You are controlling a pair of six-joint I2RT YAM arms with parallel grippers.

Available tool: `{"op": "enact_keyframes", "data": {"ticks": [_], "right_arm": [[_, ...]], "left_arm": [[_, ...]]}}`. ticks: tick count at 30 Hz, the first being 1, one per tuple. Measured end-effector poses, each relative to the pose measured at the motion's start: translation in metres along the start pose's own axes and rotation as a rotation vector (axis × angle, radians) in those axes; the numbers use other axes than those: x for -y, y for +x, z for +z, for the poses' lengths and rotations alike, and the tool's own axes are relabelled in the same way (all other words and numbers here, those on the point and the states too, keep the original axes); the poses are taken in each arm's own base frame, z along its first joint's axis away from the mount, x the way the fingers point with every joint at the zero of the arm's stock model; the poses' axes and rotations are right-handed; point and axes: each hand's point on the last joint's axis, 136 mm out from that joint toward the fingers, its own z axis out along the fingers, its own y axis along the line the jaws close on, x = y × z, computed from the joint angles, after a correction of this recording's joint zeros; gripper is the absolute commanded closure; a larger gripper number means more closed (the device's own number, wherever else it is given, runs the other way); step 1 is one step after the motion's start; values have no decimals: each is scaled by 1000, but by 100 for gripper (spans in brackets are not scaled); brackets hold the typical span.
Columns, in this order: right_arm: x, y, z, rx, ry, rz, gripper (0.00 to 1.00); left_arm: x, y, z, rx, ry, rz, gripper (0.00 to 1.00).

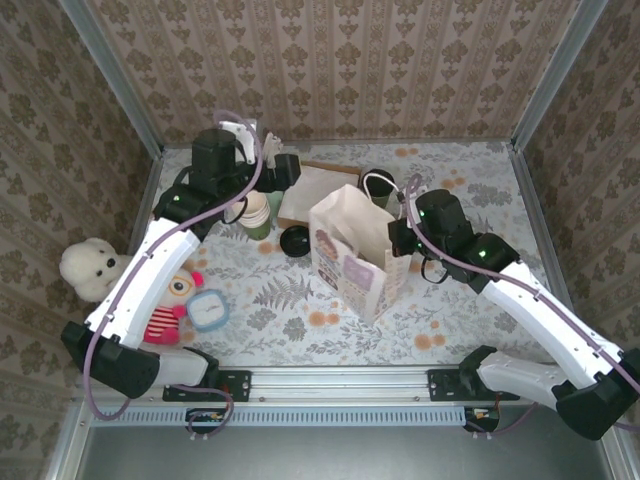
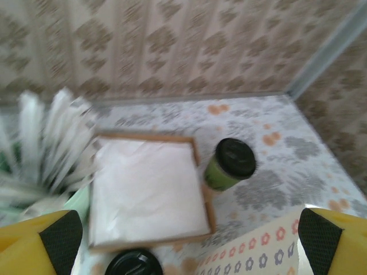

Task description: Pack the takeout coffee

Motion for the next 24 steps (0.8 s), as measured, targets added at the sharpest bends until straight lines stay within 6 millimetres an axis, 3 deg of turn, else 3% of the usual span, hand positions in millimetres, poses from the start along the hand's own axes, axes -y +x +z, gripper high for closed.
{"op": "enact_keyframes", "data": {"ticks": [8,14,24], "right_arm": [[-8,-6,9,28,43,115,93],[-13,-11,9,33,69,142,93],[-34,-11,24,36,70,174,91]], "left_arm": [[-57,60,-3,-102,-244,-132,0],[-78,91,-15,-136,-338,-210,0],[-108,153,-13,-261,-451,-329,0]]}}
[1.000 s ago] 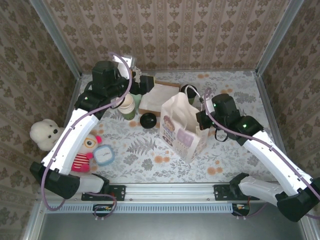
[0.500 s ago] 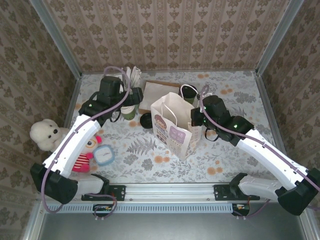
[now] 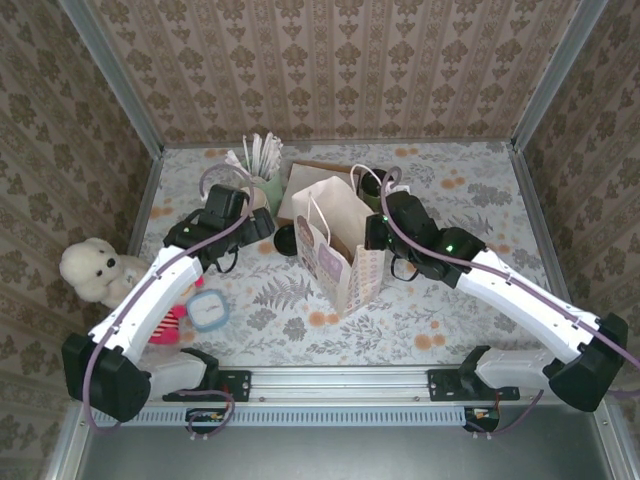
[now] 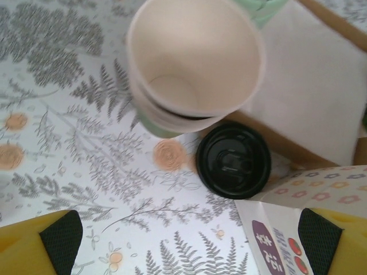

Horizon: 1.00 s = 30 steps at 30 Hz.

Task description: Pack the takeout coffee

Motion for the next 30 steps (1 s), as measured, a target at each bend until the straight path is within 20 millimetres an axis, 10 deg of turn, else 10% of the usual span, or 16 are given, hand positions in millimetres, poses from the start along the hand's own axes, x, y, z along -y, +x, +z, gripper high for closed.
{"op": "enact_keyframes", "data": {"ticks": [18,30], "right_arm": [[19,-9,-18,51,88,-10,89],[8,-5,0,41,62,5,88]], "left_arm": [[24,49,14,-151,84,-70,0],[50,80,63,-285,76,-53,0]]}}
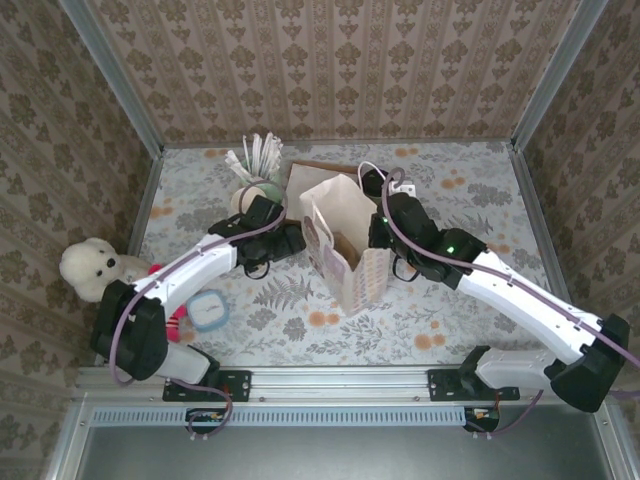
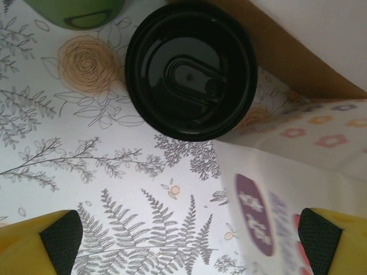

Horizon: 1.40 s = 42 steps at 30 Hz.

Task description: Pack the takeout coffee

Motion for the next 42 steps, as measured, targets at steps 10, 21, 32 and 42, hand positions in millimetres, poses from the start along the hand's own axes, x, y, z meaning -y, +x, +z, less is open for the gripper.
{"op": "enact_keyframes", "data": {"ticks": [10,21,32,42], "right_arm": [[-10,0,9,-3,-31,44,65],[-10,-21,-34,9,-175,-166,3],[83,-87,-61,171,-48,-31,0],[123,-47,93,-205,14,95,0]], "left_arm": [[-11,-25,-10,64,11,-60,0],[-14,-26,-3,64,7,-67,0],[-11,-31,23,44,-20,-74,0],[-8,-35,26,48,-41,-71,0]]}}
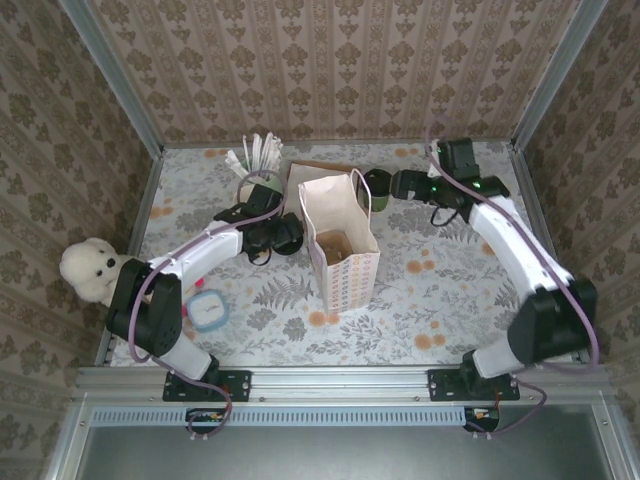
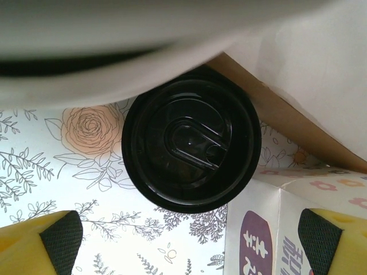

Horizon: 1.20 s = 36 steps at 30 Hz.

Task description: Pack the takeout coffee

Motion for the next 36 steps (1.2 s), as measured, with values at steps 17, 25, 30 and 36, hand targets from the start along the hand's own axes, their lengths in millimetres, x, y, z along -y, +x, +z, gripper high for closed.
{"op": "enact_keyframes", "data": {"ticks": [17,25,30,36], "right_arm": [[-18,-31,124,-171,-85,-8,0],[-16,-18,145,-240,-96,-16,0],[-16,-9,153,-267,-105,-9,5],[-18,-10,153,-270,-113,-5,12]], "left_arm": [[-27,-3,-24,98,-68,-72,0],[-32,-3,-22,101,-92,-72,0],[-33,-3,-21,95,-106,-67,0],[-32,-5,-22,101,-110,-67,0]]}}
